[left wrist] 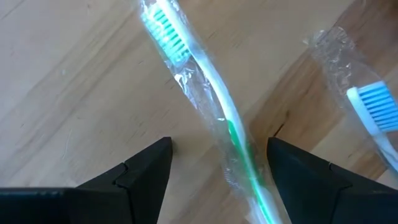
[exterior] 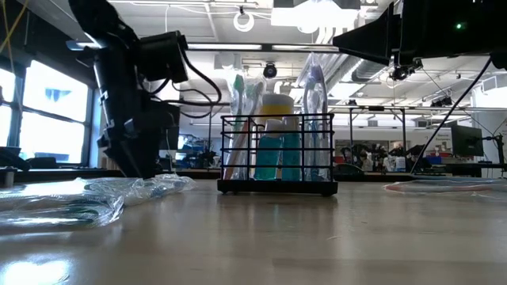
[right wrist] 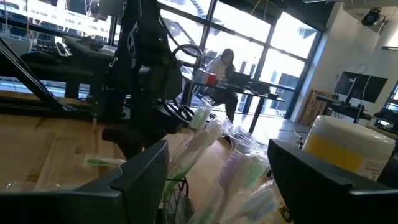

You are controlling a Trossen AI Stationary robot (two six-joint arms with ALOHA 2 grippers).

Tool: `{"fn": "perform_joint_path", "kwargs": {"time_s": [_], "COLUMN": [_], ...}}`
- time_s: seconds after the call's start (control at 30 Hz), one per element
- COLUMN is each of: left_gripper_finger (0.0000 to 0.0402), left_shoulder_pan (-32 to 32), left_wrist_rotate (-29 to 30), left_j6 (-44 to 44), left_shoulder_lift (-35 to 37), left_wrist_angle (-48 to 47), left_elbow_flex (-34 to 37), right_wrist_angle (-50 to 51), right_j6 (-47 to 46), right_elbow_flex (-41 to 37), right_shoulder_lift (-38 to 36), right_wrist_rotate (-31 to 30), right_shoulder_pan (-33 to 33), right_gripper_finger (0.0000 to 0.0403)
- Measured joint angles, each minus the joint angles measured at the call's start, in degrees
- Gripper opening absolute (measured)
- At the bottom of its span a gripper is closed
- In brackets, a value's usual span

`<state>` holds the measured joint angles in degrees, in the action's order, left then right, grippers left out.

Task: Pick & Place toothbrushing station
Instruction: Put the green toothbrush into the wire organizer

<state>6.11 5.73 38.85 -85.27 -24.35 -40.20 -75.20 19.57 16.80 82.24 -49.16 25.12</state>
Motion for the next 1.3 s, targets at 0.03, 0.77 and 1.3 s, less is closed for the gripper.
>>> {"fn": "perform_joint_path", "kwargs": {"time_s": [0.03,0.77,1.3], "left_gripper_finger": [0.0257,0.0015,0.0012], "left_shoulder_pan": [0.00,-0.15,-17.79], "left_wrist_rotate": [0.06,5.46,20.55], "left_j6": [0.06,-3.78,5.45], "left_shoulder_lift": [0.00,-0.16,15.59], "left_wrist_angle": [0.31,0.38,-16.37], "left_elbow_flex": [0.36,2.70,-4.31], "right_wrist_angle": [-0.02,-0.02,0.00], "right_j6": [0.00,0.17,0.22], "right_elbow_flex": [0.00,0.00,0.00], "right_shoulder_lift": [0.00,0.00,0.00], "right_wrist_rotate": [-0.09,-0.21,-0.25], "right_shoulder_pan": [0.00,-0.02,-0.01], "right_gripper_finger": [0.0267,0.0267,0.0267]}}
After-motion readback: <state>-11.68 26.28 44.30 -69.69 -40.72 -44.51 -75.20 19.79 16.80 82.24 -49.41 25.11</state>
